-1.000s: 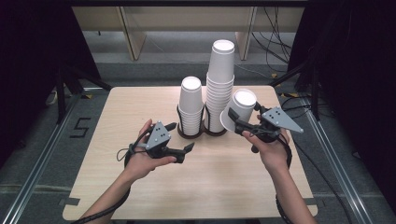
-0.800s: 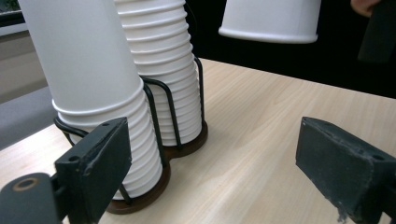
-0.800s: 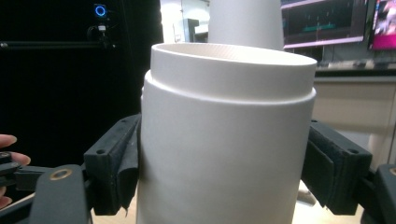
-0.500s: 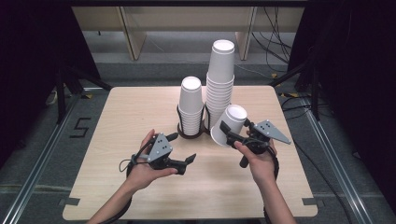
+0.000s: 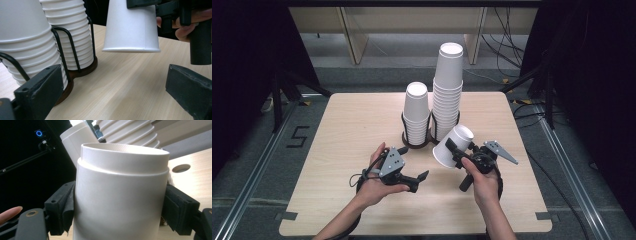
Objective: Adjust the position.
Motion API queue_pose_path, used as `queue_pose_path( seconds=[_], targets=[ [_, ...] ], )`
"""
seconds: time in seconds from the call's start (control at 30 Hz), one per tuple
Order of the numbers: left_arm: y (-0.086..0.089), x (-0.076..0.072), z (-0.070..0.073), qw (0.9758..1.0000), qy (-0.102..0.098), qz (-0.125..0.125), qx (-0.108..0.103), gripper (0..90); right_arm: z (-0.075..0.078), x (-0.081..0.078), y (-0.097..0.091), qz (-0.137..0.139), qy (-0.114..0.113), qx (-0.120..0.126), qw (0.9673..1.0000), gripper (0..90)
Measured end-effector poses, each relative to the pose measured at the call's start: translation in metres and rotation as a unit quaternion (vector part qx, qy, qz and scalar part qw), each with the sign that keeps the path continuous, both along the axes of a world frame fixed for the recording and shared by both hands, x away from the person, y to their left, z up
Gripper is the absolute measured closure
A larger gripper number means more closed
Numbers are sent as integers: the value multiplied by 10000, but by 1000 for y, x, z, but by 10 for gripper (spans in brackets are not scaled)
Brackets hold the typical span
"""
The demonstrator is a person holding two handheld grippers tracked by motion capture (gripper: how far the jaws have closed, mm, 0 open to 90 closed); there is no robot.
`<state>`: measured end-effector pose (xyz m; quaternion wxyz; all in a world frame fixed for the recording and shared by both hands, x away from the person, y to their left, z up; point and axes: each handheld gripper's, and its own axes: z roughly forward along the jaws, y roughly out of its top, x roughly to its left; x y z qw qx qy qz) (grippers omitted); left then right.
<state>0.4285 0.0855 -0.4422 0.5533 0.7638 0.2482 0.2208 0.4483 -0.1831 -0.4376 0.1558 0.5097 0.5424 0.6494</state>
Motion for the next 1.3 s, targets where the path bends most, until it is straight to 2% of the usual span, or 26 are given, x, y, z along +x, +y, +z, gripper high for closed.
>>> queue_pose_path(
  seconds=[0.07, 0.1, 0.17, 0.37, 0.47, 0.53, 0.57, 0.6, 0.73, 1.1, 1.2, 1.3],
  targets=[
    [-3, 0, -1, 10000, 27, -46, 37, 6, -2, -1, 2, -12, 42, -17, 10000, 214],
    [-5, 0, -1, 10000, 15, -57, 53, 4, -2, -2, 4, -4, 108, 66, 9999, 214],
    [-6, 1, -1, 10000, 13, -50, 66, 1, -5, -2, 5, 11, 95, 138, 9999, 214],
    [-11, 4, -3, 10000, 6, -45, 75, 0, -8, -2, 7, -53, 146, 147, 9998, 213],
    [-14, 5, -4, 10000, 11, -58, 72, 0, -9, -1, 9, -31, 174, 283, 9994, 213],
    [-16, 7, -5, 10000, -38, -41, 77, 0, -8, -1, 10, -65, 295, 390, 9988, 213],
    [-17, 7, -5, 9999, -60, -44, 92, 0, -8, -1, 10, -50, 308, 449, 9985, 213],
    [-19, 8, -5, 9999, -72, -36, 105, 0, -8, 0, 9, -75, 246, 383, 9989, 213],
    [-24, 9, -5, 9998, -127, -47, 166, 0, -9, -1, 10, -69, 347, 598, 9976, 213],
    [-36, 14, -6, 9997, -72, -170, 132, 0, -13, -1, 14, -37, 401, 651, 9971, 213],
    [-38, 15, -8, 9998, -11, -161, 132, 0, -13, -1, 15, -81, 414, 646, 9970, 213],
    [-39, 16, -9, 9999, -38, -84, 138, 0, -14, -1, 15, -88, 411, 667, 9969, 213]
  ],
)
